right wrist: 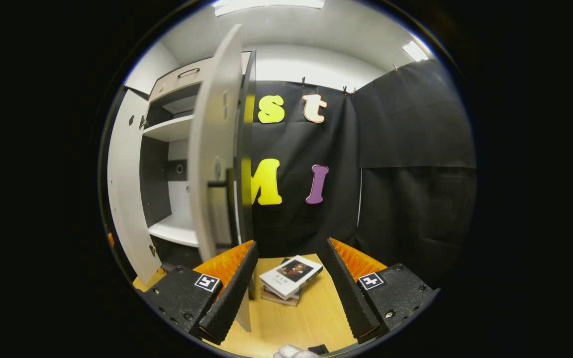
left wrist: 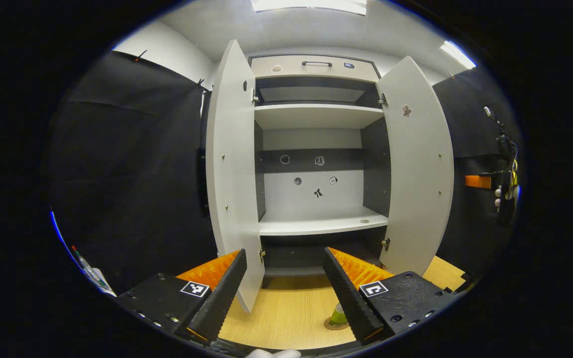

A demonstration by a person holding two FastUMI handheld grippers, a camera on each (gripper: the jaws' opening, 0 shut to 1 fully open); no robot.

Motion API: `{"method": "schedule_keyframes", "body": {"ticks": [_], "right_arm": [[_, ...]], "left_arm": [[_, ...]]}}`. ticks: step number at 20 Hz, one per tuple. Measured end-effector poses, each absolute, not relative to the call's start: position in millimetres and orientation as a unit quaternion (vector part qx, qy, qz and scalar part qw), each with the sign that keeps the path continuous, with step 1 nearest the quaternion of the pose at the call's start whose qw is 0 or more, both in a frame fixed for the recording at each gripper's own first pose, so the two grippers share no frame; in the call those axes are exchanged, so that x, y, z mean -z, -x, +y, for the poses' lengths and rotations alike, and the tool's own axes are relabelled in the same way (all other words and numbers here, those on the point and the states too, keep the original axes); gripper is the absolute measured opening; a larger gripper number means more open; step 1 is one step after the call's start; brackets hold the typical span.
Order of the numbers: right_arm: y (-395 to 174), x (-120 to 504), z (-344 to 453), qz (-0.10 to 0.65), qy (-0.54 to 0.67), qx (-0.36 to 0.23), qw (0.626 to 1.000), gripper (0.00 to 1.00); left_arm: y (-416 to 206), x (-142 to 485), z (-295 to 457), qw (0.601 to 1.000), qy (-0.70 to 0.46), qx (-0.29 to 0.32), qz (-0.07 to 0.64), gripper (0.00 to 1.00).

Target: Grasp the bottle in the cabinet with the left hand and place it on the coaster, then close the right door with the right hand and the left door with the left hand.

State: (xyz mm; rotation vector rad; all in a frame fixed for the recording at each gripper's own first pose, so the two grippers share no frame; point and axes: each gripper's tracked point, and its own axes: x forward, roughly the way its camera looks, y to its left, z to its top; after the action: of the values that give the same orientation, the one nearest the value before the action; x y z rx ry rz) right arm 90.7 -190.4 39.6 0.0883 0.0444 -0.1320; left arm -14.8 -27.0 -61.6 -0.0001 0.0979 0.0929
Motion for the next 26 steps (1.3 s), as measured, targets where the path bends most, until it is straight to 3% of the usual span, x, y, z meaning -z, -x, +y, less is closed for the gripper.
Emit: {"method": "schedule_keyframes", "body": {"ticks": [6, 11, 15, 16, 26], "right_arm": [[-134, -51, -163, 0.025, -0.050, -0.050, 0.997, 0.83], [-142, -52, -160, 0.037, -0.028, -0.103, 0.994, 0.82], [-141, -47, -148, 0.050, -0.052, -0.130, 0.989, 0.82], [-141, -47, -140, 0.052, -0.055, -0.139, 0.987, 0.82], [-145, -47, -53, 0.054, -0.032, -0.174, 0.983, 0.82]], "left_arm": [[2, 51, -66, 0.997, -0.002, -0.065, 0.045, 0.94], [-11, 48, -93, 0.996, 0.018, -0.072, 0.052, 0.94], [-13, 46, -101, 0.995, 0.028, -0.085, 0.054, 0.90], [-12, 47, -101, 0.994, 0.032, -0.086, 0.055, 0.94], [-23, 53, -75, 0.996, 0.030, -0.066, 0.050, 0.94]]}}
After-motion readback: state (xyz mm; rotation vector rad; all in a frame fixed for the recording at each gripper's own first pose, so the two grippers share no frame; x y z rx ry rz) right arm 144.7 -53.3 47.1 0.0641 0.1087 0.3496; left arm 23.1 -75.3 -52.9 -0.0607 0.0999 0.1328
